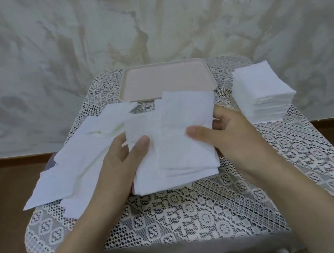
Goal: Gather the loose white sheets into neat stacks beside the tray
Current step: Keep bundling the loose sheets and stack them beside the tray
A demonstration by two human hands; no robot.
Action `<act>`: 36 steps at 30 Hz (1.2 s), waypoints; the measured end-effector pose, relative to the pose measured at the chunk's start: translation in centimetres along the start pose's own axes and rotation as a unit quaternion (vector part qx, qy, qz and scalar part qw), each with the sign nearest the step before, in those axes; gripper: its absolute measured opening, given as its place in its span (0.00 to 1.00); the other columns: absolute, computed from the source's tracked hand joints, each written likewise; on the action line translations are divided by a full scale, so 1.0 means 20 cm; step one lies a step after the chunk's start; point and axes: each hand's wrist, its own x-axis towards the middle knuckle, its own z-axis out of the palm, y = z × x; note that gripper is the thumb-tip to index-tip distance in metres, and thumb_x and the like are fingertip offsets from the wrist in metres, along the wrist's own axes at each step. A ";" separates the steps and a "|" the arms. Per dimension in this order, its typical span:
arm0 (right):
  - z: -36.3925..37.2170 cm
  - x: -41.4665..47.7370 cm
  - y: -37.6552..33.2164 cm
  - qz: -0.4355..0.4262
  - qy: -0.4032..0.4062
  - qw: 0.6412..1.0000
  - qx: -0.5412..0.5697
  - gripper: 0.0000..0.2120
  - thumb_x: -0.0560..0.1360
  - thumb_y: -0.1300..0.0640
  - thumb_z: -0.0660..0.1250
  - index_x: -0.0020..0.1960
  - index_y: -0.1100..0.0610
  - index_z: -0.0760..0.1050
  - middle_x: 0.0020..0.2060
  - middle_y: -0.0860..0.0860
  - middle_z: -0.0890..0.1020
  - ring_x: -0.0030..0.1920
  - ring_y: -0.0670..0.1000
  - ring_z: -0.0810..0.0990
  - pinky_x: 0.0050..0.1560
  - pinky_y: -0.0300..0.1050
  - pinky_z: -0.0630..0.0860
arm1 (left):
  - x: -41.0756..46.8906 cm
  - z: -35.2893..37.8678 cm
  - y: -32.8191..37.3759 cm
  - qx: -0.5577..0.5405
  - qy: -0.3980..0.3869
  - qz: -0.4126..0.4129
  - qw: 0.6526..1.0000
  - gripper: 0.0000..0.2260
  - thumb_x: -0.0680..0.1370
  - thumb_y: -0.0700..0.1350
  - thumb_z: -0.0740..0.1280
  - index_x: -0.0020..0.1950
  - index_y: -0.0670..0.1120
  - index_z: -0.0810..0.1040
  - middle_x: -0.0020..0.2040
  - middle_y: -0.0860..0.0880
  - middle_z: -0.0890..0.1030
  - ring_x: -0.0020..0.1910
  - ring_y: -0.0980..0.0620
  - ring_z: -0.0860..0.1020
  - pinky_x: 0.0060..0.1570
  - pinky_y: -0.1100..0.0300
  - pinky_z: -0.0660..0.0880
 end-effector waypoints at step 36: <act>-0.01 -0.03 -0.01 0.000 0.050 0.996 -0.069 0.05 0.78 0.63 0.71 0.44 0.62 0.78 0.38 0.58 0.87 0.33 0.50 0.82 0.29 0.41 0.77 | -0.02 0.03 0.03 0.017 -0.010 0.014 1.000 0.25 0.77 0.64 0.71 0.73 0.57 0.76 0.60 0.57 0.86 0.57 0.57 0.85 0.56 0.55 0.79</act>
